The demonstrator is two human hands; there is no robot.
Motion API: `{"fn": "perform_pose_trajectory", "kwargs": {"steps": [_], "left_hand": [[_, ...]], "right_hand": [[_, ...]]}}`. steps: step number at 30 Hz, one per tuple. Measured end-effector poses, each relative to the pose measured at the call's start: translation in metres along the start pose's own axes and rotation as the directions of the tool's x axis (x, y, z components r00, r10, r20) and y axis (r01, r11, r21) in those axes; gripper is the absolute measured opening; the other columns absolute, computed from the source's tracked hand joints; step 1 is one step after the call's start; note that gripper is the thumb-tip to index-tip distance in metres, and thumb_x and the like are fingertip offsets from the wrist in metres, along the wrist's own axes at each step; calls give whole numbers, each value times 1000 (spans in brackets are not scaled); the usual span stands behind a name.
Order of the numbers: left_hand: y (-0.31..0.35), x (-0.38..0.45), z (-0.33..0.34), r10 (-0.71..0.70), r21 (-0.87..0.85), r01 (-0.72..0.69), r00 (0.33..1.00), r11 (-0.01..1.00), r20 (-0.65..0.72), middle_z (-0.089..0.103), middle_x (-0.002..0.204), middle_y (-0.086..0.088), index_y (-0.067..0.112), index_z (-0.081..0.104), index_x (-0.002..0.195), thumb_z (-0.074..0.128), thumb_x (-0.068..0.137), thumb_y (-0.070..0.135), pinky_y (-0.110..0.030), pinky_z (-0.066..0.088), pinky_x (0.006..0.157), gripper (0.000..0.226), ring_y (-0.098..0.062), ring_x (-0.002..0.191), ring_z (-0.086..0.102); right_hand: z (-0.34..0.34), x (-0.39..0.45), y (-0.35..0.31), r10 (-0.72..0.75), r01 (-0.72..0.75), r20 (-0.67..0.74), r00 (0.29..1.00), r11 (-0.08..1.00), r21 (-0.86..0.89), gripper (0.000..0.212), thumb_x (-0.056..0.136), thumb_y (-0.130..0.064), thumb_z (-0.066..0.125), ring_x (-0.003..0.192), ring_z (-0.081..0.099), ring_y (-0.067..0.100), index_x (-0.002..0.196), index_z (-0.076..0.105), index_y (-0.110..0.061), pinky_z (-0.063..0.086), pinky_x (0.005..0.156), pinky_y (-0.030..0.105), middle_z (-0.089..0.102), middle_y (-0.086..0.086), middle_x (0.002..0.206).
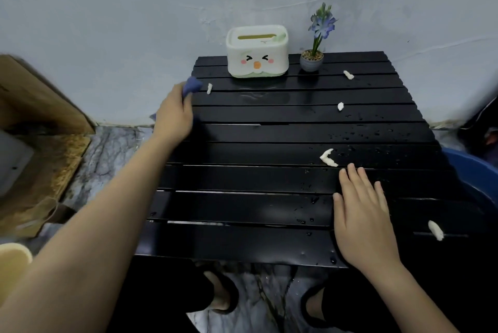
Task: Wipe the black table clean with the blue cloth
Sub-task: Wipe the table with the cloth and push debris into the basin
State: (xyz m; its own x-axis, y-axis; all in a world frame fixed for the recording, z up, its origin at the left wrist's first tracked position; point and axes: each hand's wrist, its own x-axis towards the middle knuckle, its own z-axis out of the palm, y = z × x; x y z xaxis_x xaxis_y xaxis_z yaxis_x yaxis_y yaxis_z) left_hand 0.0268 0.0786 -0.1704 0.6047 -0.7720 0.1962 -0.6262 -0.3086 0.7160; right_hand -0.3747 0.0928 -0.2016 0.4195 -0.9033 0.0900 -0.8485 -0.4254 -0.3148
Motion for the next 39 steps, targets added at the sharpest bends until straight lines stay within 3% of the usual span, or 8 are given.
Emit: {"fn": "perform_pose_trajectory", "kwargs": {"steps": [6, 18, 21, 24, 27, 32, 36, 39], "left_hand": [[-43, -15, 12, 9, 316, -83, 974, 945, 226, 42, 152, -19, 7, 43, 144, 43, 105, 21, -40, 29, 114, 42, -39, 140, 39], [33, -169, 0, 294, 10, -342, 824, 940, 485, 41, 156, 8, 18, 41, 151, 49, 103, 27, -16, 21, 120, 49, -1, 144, 30], [45, -189, -3, 234, -191, -161, 856, 968, 462, 64, 132, 4, 11, 58, 135, 50, 104, 20, -17, 42, 103, 33, 1, 117, 57], [50, -164, -20, -80, -506, 333, 886, 795, 457, 74, 101, -6, 10, 67, 114, 49, 103, 17, -27, 47, 80, 22, -12, 88, 62], [39, -122, -50, -201, -579, 320, 944, 750, 262, 72, 88, 4, 17, 64, 109, 47, 104, 22, -23, 50, 77, 18, -5, 80, 65], [-3, -96, -70, -2, -174, 29, 989, 984, 149, 73, 93, -9, 30, 58, 123, 43, 103, 36, -30, 50, 67, 25, -27, 70, 65], [-42, -140, -56, 62, 196, -136, 937, 971, 345, 49, 148, 0, 22, 40, 150, 41, 106, 26, -7, 20, 109, 44, -17, 142, 39], [-46, -166, -50, 41, 248, -119, 954, 961, 296, 28, 162, 2, 19, 27, 157, 39, 107, 31, -17, 9, 117, 53, -17, 152, 17]], "right_hand": [[1, -1, -1, 0, 0, -16, 1000, 1000, 7, 54, 106, -30, 21, 153, 17, 22, 151, 35, -5, 12, 125, 46, 28, 10, 162], [1, -1, 0, 4, -4, 10, 1000, 1000, 22, 54, 104, -29, 29, 153, 14, 21, 152, 34, -5, 8, 125, 44, 25, 9, 163], [-1, -1, 1, -1, 1, 19, 1000, 1000, 24, 54, 105, -29, 28, 154, 13, 21, 152, 33, -5, 6, 125, 43, 24, 10, 163], [-1, -1, 2, -1, 0, 26, 1000, 1000, 26, 53, 105, -29, 29, 154, 13, 21, 152, 32, -5, 6, 125, 43, 24, 10, 163], [-2, -1, 2, 0, 0, 26, 1000, 1000, 31, 52, 105, -26, 31, 154, 14, 23, 152, 34, -4, 7, 125, 45, 25, 11, 163], [-4, -2, 1, 2, -3, 34, 999, 999, 32, 52, 105, -26, 32, 154, 13, 22, 152, 33, -4, 5, 125, 44, 24, 11, 163], [-3, -3, 2, 2, -3, 30, 1000, 999, 38, 52, 106, -27, 31, 154, 12, 22, 152, 32, -4, 5, 125, 43, 23, 11, 164], [-3, -3, 2, -6, 5, 27, 1000, 999, 39, 52, 105, -27, 32, 154, 14, 24, 152, 33, -4, 6, 125, 44, 25, 12, 163]]}}
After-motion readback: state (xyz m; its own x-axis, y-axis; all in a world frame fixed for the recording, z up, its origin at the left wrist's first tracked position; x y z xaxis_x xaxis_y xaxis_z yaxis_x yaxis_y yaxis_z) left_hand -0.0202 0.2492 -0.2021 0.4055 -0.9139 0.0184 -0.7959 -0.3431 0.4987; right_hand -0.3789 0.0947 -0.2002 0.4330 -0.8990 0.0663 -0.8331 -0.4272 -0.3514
